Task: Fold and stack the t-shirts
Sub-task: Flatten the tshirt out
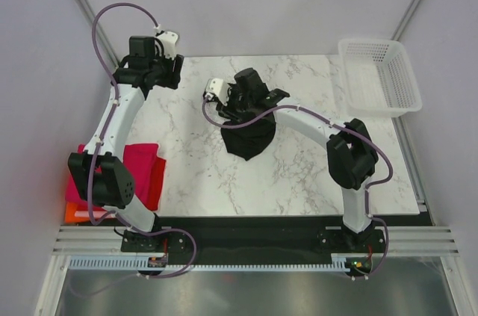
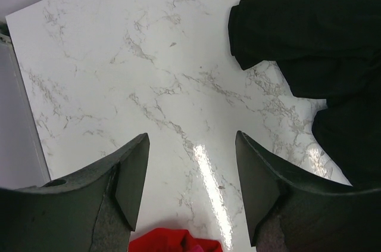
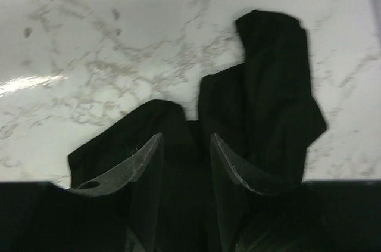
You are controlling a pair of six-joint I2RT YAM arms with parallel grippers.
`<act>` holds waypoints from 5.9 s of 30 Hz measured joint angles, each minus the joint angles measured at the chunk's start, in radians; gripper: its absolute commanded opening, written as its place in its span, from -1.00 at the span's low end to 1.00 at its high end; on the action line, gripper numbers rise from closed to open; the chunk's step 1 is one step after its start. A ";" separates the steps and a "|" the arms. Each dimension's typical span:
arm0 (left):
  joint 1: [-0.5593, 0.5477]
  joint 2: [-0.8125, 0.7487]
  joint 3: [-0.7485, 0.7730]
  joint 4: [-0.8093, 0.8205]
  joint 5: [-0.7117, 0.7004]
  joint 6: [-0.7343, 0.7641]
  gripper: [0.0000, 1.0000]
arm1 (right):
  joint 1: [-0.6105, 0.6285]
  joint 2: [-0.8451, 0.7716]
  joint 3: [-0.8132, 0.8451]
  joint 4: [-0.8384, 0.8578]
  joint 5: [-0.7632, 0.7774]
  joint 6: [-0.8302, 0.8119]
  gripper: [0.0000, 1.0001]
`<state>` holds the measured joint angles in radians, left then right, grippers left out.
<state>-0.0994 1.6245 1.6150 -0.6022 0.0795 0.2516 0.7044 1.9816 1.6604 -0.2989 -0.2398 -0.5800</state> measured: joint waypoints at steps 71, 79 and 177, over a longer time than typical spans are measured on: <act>0.000 0.075 0.034 -0.003 0.062 0.009 0.35 | 0.098 -0.023 -0.050 -0.342 0.137 -0.206 -1.00; -0.087 0.290 0.211 -0.048 0.167 0.090 0.34 | 0.046 -0.410 -0.075 -0.357 0.341 -0.335 -1.00; -0.120 0.445 0.387 -0.035 -0.112 0.143 0.22 | -0.689 -0.153 0.045 -0.360 -0.186 0.063 -0.11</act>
<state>-0.2195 2.0693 2.0022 -0.6369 -0.0322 0.3943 0.0158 1.8290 1.7050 -0.6594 -0.4259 -0.5175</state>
